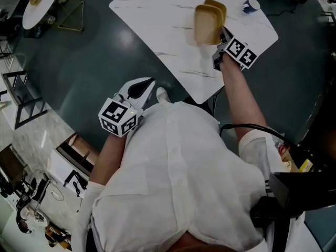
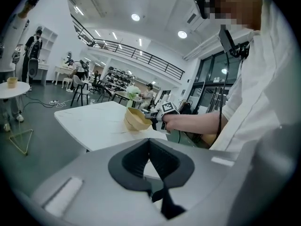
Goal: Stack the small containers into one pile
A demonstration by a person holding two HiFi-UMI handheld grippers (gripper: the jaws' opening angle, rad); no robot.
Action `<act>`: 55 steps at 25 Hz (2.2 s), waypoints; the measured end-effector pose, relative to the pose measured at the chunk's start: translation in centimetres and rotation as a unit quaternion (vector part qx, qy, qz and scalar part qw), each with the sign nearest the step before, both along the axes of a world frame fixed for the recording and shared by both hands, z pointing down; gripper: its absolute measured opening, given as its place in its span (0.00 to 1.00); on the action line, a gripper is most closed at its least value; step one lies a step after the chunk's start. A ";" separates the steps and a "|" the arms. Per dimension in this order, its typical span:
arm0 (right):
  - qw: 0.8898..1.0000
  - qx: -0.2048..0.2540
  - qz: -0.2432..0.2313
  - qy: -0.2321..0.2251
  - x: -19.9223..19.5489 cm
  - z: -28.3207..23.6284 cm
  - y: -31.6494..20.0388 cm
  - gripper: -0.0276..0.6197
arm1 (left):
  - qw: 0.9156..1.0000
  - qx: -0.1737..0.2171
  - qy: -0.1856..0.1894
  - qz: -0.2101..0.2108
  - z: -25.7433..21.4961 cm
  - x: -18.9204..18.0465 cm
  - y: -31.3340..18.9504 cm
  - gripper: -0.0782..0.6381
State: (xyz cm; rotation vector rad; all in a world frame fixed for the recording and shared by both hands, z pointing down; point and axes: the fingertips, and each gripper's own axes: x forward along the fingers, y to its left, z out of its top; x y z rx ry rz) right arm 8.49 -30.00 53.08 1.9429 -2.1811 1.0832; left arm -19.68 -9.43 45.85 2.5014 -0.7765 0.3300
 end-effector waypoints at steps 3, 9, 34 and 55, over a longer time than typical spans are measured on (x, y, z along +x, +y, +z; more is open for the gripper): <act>1.000 0.003 0.022 0.001 1.3 -0.5 -1.5 0.07 | 1.000 -0.005 0.000 -0.005 0.3 -0.5 0.0 0.12; 0.998 -0.002 0.068 0.008 3.7 -0.4 -4.2 0.07 | 1.000 -0.015 0.003 -0.015 0.8 -1.4 -0.3 0.12; 0.992 -0.057 0.108 0.043 5.8 4.8 -7.4 0.07 | 0.998 -0.041 0.003 -0.056 2.4 -4.1 0.0 0.12; 0.996 -0.055 -0.046 0.049 5.2 2.0 2.1 0.09 | 0.999 -0.006 0.025 -0.035 0.4 1.6 1.5 0.12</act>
